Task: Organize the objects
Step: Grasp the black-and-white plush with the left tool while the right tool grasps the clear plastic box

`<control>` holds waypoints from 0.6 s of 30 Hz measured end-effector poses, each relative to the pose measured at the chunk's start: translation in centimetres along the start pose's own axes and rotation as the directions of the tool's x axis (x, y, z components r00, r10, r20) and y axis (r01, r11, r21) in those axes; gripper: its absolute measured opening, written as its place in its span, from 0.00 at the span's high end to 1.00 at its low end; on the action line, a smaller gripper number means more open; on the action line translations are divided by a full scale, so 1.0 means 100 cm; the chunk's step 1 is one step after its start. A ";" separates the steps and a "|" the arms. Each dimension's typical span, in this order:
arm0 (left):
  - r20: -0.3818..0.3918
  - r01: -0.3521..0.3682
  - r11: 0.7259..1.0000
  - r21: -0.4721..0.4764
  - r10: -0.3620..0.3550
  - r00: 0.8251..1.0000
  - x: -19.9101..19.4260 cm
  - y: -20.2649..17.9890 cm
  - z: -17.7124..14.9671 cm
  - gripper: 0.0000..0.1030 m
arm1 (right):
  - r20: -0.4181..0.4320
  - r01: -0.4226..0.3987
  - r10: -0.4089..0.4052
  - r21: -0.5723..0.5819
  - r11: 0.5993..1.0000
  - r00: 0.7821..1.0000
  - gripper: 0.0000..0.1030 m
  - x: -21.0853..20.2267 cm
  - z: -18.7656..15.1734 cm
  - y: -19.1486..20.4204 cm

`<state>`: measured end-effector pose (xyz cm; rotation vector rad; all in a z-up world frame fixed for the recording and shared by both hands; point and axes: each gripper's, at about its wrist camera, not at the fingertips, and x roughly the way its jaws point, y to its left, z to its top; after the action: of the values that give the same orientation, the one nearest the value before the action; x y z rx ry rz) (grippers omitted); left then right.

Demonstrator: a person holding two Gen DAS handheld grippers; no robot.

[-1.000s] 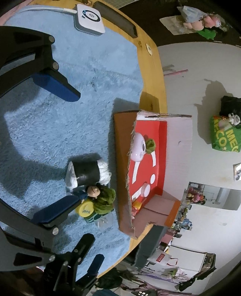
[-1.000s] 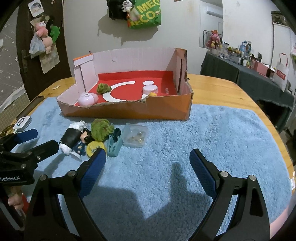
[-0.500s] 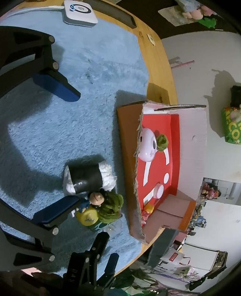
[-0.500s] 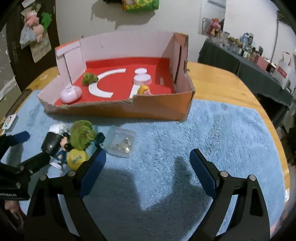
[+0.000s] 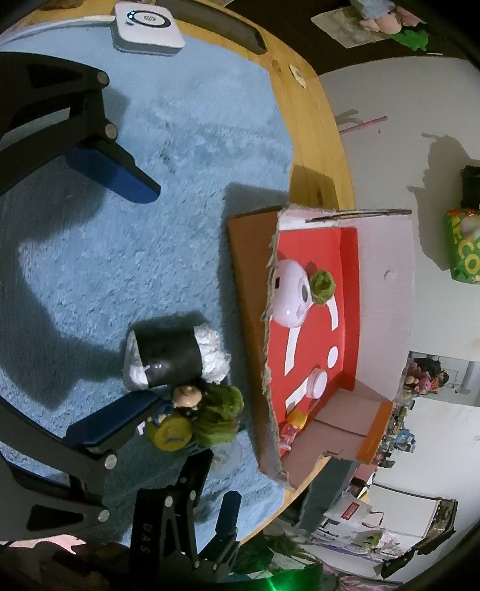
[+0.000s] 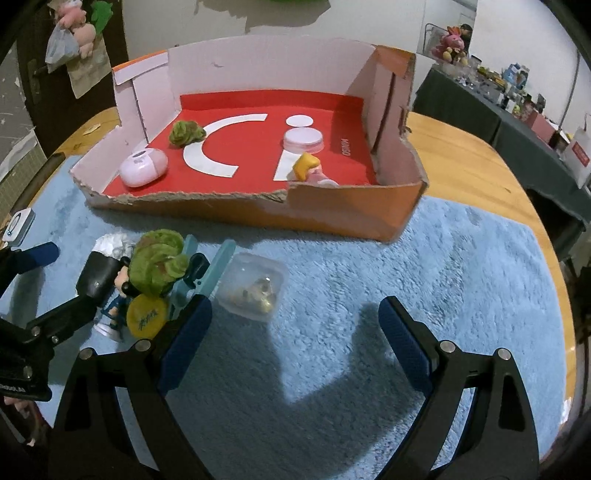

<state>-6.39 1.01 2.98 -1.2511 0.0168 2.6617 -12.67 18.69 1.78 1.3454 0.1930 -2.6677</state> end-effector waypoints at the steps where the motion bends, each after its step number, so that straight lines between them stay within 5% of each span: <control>1: 0.000 -0.003 1.000 0.004 0.003 1.000 0.000 0.000 0.001 0.00 | -0.002 0.003 -0.003 -0.007 1.000 1.000 0.10 0.001 0.001 0.002; 7: 0.008 -0.005 1.000 0.025 0.005 1.000 0.001 -0.002 0.006 0.00 | -0.012 0.023 -0.023 0.003 1.000 1.000 0.10 0.009 0.006 0.001; 18: -0.015 0.106 0.994 0.034 -0.105 0.994 0.005 -0.007 0.013 0.10 | -0.007 0.036 -0.036 0.011 0.999 0.999 0.10 0.008 0.005 -0.010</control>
<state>-7.56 1.88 3.52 -1.2242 -0.0012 2.5522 -13.72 19.49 1.47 1.3671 0.2048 -2.6978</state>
